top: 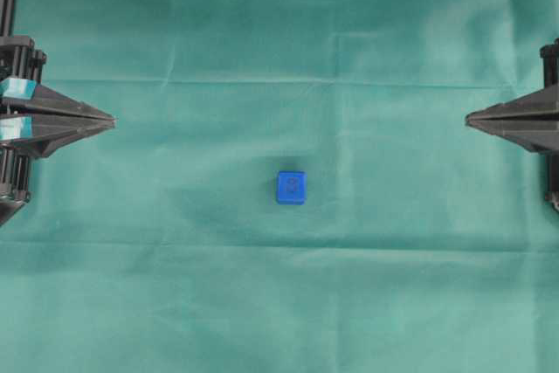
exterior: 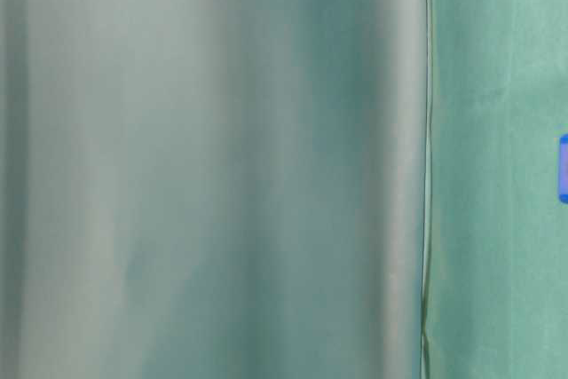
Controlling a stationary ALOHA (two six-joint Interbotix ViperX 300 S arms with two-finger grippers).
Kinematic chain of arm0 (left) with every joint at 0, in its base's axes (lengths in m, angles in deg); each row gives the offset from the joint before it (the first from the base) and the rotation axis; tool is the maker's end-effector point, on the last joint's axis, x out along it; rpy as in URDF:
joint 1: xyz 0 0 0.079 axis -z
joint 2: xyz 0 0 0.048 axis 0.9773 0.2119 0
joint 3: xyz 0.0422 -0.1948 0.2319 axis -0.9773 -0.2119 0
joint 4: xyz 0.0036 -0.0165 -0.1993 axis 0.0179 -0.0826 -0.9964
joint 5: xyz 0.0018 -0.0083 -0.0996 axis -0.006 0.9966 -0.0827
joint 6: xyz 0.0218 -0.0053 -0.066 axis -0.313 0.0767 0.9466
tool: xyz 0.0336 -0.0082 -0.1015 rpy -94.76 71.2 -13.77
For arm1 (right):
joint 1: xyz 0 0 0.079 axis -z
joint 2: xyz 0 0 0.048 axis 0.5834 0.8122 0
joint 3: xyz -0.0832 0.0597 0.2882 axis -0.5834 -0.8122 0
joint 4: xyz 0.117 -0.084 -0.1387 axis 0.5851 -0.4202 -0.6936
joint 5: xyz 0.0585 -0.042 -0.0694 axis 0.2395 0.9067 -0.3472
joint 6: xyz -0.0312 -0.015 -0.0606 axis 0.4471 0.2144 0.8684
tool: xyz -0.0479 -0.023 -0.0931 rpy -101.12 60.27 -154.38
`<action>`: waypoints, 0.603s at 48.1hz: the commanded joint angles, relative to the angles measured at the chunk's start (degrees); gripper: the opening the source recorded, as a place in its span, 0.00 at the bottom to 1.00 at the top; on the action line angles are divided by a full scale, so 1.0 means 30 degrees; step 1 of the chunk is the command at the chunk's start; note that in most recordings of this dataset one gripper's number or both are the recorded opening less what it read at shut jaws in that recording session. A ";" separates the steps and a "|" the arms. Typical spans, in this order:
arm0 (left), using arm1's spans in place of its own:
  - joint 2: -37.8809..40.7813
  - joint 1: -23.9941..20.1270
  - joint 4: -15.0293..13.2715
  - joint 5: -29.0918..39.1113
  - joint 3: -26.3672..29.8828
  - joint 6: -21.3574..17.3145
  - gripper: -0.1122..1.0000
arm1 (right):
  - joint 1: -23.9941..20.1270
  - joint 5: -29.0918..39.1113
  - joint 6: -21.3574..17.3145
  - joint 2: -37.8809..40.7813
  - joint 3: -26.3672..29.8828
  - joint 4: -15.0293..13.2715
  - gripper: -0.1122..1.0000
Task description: Handover the blue block to the right arm after grasping it with the left arm, then place it in the designated position.
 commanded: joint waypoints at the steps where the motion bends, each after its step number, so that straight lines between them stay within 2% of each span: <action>1: 0.0088 -0.0029 0.0000 0.0352 0.0381 0.0029 0.11 | -0.0088 0.0000 -0.0146 0.0205 0.0293 0.0117 0.10; 29: 0.0088 -0.0029 0.0000 0.1758 0.0820 -0.0117 0.12 | -0.0088 0.2021 -0.0645 0.0205 0.0732 0.0205 0.10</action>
